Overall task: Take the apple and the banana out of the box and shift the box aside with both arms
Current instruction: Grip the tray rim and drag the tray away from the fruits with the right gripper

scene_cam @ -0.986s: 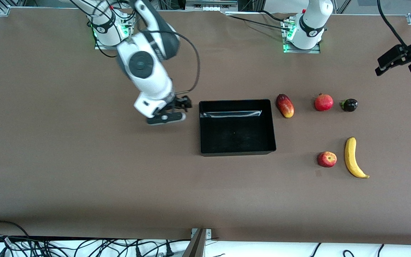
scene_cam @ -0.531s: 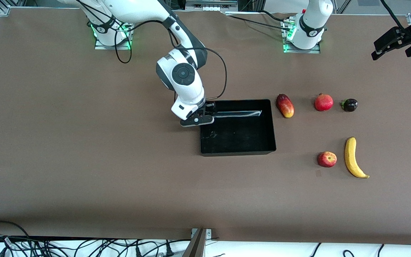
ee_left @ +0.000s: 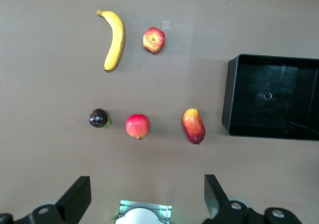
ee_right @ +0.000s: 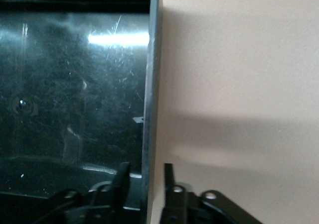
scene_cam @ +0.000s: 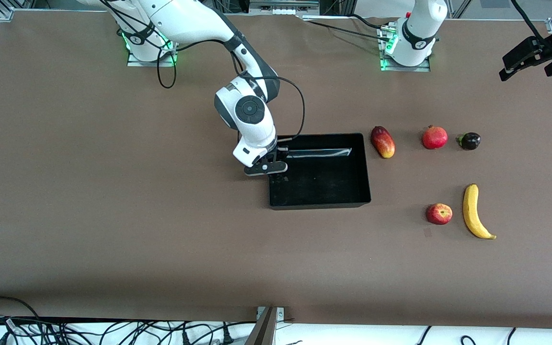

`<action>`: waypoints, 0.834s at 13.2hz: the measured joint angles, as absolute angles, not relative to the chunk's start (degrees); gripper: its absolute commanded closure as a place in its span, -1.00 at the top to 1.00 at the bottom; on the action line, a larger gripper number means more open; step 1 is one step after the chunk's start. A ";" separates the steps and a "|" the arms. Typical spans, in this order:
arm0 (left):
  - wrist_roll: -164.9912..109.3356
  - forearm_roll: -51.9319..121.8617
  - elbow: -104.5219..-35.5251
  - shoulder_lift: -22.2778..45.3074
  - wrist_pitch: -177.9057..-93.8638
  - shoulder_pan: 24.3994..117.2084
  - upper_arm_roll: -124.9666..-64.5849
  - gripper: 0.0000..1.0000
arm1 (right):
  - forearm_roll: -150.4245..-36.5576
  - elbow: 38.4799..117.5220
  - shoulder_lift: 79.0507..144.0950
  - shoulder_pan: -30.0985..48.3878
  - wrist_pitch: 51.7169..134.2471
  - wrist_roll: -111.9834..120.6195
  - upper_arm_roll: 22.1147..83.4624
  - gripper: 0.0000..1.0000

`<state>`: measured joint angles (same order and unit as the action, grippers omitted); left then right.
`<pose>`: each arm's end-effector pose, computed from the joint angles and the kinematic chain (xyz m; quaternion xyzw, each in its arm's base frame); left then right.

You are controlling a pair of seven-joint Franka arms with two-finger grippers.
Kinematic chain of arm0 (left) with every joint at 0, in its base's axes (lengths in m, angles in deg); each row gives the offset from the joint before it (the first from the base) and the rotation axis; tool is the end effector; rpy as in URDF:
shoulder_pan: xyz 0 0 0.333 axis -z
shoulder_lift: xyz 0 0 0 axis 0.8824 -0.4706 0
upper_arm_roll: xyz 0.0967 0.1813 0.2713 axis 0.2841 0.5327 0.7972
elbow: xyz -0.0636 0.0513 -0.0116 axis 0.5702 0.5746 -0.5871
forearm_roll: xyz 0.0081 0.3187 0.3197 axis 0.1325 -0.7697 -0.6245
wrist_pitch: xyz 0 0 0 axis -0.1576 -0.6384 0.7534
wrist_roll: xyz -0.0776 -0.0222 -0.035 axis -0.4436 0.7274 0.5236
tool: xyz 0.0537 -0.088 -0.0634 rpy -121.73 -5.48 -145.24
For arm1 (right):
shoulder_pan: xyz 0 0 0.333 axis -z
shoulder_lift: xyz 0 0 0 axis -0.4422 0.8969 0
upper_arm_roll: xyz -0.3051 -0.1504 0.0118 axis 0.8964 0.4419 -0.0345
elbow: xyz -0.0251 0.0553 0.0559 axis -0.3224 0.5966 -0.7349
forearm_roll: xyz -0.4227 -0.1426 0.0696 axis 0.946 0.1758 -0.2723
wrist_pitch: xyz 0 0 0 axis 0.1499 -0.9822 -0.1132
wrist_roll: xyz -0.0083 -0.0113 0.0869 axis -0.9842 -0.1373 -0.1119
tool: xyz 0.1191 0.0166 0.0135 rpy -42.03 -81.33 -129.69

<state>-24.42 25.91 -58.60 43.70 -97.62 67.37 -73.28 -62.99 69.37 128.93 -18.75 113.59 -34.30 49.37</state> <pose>0.5515 -0.0187 0.7019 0.9974 0.0667 -0.0257 0.0000 0.5613 0.5307 0.1943 -0.9975 -0.0479 -0.0159 0.0500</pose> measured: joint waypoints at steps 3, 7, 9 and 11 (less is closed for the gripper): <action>-24.47 25.91 -58.62 43.70 -97.58 66.01 -72.96 1.00 | -62.97 68.74 128.84 -17.59 113.45 -32.87 49.91 -1.00; -24.50 25.91 -58.80 43.67 -97.55 65.71 -72.94 1.00 | -63.00 67.30 123.58 -8.17 102.69 -20.88 50.82 -1.00; -25.03 25.91 -58.99 43.67 -97.52 65.71 -72.94 1.00 | -63.15 67.28 119.48 -1.50 96.41 -12.38 50.92 -1.00; -25.50 25.91 -59.18 43.67 -97.50 65.71 -72.94 1.00 | -63.29 67.43 117.26 4.21 92.31 -4.60 51.23 -1.00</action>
